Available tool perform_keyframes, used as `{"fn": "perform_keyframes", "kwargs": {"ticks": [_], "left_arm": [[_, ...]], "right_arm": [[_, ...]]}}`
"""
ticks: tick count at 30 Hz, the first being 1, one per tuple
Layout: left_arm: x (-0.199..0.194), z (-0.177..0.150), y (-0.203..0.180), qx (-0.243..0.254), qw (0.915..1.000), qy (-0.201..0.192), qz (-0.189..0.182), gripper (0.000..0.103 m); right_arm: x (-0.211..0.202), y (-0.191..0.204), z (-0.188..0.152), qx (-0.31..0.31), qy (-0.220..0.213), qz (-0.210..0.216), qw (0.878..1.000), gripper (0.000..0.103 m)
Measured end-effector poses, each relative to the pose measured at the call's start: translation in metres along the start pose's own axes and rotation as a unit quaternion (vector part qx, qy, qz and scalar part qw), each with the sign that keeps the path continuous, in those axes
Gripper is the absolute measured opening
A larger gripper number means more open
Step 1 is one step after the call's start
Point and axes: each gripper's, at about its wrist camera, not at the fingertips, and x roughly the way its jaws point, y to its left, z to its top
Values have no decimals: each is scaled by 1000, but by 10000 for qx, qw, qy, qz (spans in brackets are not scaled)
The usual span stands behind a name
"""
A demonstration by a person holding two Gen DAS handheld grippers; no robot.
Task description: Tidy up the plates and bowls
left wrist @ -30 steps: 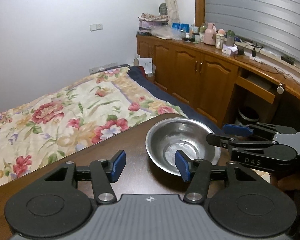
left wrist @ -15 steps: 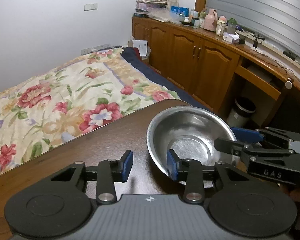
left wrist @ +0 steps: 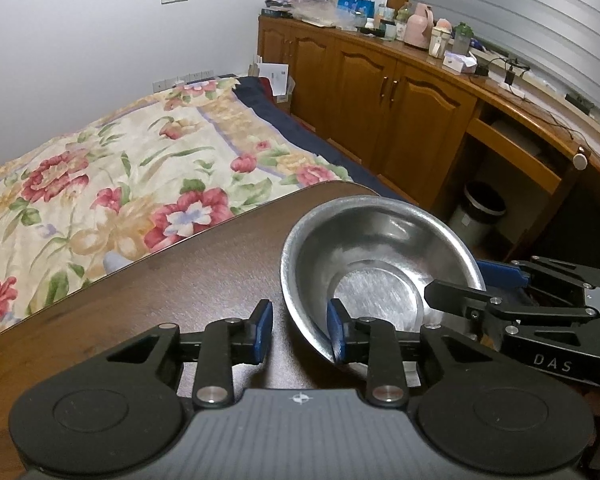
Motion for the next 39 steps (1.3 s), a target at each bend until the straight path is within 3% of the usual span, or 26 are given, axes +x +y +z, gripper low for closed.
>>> {"fn": "perform_keyframes", "kwargs": {"ticks": [4,6,9,17,39], "left_arm": [[0,0,0,-7,10000,-5,-13,27],[0,0,0,-10,10000,-5,-50,21],[-1,0,-5,7,10000,-10,-11,21],[-19,2,-13,73,9998,-165,48,21],[-107,-2,-17,-33,9958,-896,178,21]], "right_arm": [[1,-1,1,26,27,57,10000,44],[2,-1,1,23,40,84,10000,38],[3,0,1,28,81,164,9998,30],[-2,3,7,-33,41,40,10000,26],[-51,37,35,-278,-486,336,9979,25]]}}
